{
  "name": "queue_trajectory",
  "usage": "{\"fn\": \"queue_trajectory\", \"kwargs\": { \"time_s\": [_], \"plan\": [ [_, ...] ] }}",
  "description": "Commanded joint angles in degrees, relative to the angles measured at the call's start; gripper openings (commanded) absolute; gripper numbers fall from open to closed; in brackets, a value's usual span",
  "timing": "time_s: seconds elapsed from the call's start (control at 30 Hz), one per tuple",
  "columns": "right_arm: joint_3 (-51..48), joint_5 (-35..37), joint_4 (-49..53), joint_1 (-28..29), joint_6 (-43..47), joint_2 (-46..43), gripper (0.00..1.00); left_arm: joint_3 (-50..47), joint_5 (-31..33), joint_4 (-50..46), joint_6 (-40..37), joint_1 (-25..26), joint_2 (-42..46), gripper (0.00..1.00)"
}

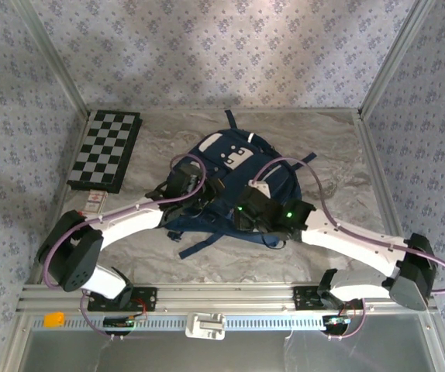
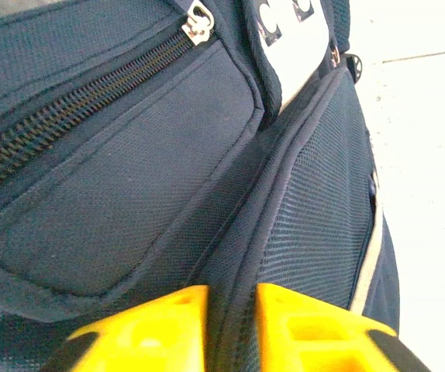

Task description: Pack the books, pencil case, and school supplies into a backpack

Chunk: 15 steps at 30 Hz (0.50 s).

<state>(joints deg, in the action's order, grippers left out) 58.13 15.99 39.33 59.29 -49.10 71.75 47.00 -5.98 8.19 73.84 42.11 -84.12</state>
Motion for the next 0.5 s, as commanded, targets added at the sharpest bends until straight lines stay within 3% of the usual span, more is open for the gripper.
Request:
{"fn": "queue_trajectory", "kwargs": {
  "time_s": [0.0, 0.27, 0.47],
  "plan": [
    [3.4, 3.4, 2.5, 2.0, -2.8, 3.0, 0.47, 2.9, -1.8, 3.4, 0.7, 0.0, 0.0, 0.14],
    [8.1, 8.8, 4.4, 4.8, -14.4, 10.5, 0.41, 4.0, -2.6, 1.2, 0.3, 0.0, 1.3, 0.00],
    [12.1, 13.0, 5.2, 5.3, -23.1, 16.2, 0.42, 3.7, -2.3, 0.4, 0.2, 0.0, 2.1, 0.00]
  ]
}}
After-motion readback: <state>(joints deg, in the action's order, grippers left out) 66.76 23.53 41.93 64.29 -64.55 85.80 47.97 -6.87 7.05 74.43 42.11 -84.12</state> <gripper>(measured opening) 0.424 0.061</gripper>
